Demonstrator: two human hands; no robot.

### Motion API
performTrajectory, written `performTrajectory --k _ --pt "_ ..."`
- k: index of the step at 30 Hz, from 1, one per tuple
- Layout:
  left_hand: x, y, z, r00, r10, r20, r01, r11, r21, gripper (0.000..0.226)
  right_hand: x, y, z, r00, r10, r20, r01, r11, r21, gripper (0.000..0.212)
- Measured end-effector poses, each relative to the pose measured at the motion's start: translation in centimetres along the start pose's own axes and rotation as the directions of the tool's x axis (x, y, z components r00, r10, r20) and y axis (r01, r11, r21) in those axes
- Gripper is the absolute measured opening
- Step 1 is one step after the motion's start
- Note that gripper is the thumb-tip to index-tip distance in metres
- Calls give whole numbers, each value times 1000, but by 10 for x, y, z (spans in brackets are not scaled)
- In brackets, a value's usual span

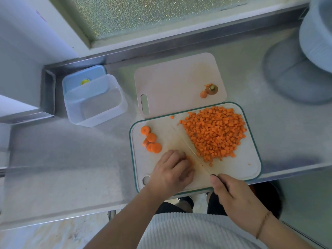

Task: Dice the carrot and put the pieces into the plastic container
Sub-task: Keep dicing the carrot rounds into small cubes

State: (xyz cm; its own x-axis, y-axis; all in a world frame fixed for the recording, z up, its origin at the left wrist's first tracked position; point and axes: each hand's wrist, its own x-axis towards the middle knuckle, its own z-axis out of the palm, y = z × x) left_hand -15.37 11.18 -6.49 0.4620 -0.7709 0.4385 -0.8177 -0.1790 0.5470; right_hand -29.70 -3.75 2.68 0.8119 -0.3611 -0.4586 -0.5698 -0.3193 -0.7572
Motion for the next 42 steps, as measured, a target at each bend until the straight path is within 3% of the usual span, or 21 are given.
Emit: performTrajectory --k 3,7,13,17,21,29,35,42 --pt "-1 -1 2 1000 23 13 -23 1000 -7 10 -15 5 -6 998 35 52 -33 998 -44 55" --pt "0 -3 1 999 32 12 -32 999 -24 8 -26 20 -7 995 51 84 -42 994 -99 78" --pt "0 -4 1 1000 0 16 1 999 -48 6 -23 20 -1 987 108 117 -89 984 -156 67" --pt "0 -3 0 1000 26 14 -26 999 -38 7 2 12 10 998 -1 56 6 997 -83 77" --pt "-5 -5 0 1000 25 4 -25 1000 -7 4 0 4 7 1000 -10 18 10 1000 -13 72" --pt "-1 -4 -1 1000 -14 -21 13 998 -56 5 -20 23 8 990 47 136 -37 996 -79 71" --pt "-2 -4 -3 1000 21 -20 -21 999 -36 4 4 6 19 999 -26 43 31 992 -119 79" --pt "-7 -5 -7 999 40 -8 -40 999 -5 8 -27 12 5 991 62 118 -56 997 -53 61"
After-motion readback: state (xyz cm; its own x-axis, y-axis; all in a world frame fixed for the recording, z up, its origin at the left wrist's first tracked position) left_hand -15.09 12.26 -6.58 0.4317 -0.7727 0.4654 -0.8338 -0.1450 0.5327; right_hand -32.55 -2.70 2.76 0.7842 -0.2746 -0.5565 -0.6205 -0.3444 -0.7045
